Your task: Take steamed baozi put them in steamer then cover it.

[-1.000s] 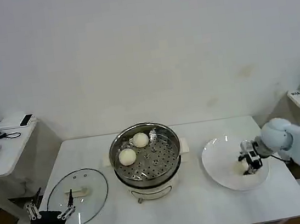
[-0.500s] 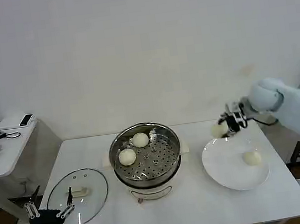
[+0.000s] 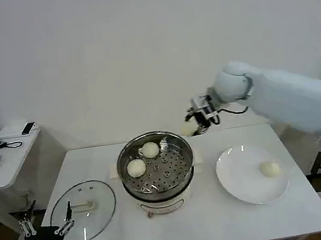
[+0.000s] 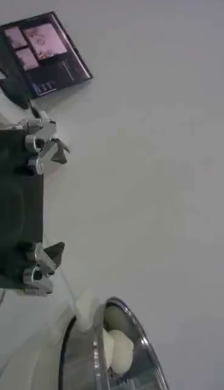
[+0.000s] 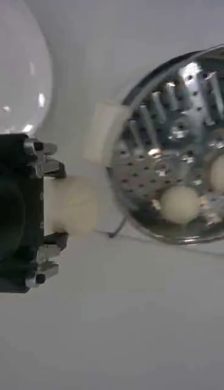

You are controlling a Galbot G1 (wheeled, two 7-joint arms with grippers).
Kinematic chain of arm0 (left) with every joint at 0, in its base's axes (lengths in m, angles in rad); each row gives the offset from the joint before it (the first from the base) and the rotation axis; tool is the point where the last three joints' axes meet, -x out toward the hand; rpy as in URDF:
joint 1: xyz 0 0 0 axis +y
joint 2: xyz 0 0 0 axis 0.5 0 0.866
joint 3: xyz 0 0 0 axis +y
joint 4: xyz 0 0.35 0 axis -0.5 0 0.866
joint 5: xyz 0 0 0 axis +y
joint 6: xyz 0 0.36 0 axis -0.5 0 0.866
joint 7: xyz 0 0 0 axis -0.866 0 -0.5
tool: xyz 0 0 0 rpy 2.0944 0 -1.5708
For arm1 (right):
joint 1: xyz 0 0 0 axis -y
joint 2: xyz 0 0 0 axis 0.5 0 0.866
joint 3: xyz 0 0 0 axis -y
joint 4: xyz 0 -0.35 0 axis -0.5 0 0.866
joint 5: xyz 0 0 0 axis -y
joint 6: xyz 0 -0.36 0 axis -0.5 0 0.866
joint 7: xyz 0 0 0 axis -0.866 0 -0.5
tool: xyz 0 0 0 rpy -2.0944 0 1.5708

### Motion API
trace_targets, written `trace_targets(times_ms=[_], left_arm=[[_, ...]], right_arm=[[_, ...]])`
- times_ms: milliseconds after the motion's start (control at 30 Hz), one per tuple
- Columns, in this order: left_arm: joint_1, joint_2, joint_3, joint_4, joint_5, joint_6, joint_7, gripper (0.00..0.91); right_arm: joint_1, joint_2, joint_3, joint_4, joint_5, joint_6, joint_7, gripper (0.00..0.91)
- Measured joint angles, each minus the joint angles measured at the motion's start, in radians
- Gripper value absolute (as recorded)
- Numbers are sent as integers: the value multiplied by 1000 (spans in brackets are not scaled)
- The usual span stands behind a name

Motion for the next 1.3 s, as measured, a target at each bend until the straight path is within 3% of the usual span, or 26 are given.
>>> trace_targets(times_ms=[567,933,1300], left_arm=[[11,-20,-13,-3,-1,-4,-1,907],[-5,-17,-13,19,-5,-6,-3,907],[-12,-17,-11,29,-5,-7,-3,907]], right_arm=[[10,232,-141,-3,-31,169,-55,605],[-14,274,-178,-14,-98,258,-68,605],[-22,295,-196,-9,-108,297,-75,615]])
